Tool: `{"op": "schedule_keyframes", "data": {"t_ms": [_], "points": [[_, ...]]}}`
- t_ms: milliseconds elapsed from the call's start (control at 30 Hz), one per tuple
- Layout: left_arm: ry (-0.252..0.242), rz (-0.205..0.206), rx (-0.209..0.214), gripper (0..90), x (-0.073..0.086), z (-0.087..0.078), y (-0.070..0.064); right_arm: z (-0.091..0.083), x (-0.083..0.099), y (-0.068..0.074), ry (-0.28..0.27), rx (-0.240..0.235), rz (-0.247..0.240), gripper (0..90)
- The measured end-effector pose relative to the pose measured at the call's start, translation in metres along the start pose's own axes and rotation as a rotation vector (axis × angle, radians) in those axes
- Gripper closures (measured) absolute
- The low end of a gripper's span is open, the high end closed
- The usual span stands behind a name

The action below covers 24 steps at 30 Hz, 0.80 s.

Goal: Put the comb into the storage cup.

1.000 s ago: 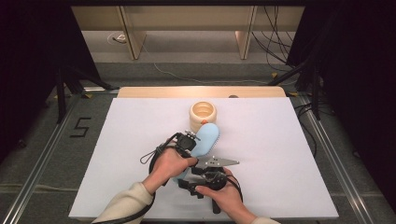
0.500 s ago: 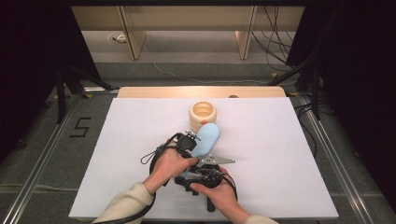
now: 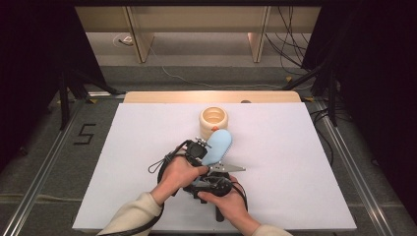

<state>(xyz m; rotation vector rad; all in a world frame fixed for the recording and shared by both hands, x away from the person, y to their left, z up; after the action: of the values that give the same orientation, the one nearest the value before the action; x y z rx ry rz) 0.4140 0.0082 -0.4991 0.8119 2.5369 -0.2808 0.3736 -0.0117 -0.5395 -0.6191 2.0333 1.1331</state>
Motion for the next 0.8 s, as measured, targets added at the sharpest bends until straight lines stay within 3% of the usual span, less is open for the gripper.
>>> {"op": "schedule_keyframes", "data": {"t_ms": [800], "points": [[-0.007,0.005,0.010,69.4,-0.0003,0.0002,-0.0015,0.0014,0.0001,-0.0011,-0.011,0.001,0.029,39.1]]}}
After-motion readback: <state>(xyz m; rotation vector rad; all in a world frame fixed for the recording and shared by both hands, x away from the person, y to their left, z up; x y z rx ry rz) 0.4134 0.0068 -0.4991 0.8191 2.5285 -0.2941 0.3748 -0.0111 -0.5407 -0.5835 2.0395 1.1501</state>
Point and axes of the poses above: each handheld gripper's, and its own axes: z roughly forward along the jaws, x roughly out of its underside, y roughly to its left, the point moved 8 cm from there along z, roughly forward along the jaws, and after that the axes turned 4 degrees about -x, right-handed, at the moved point
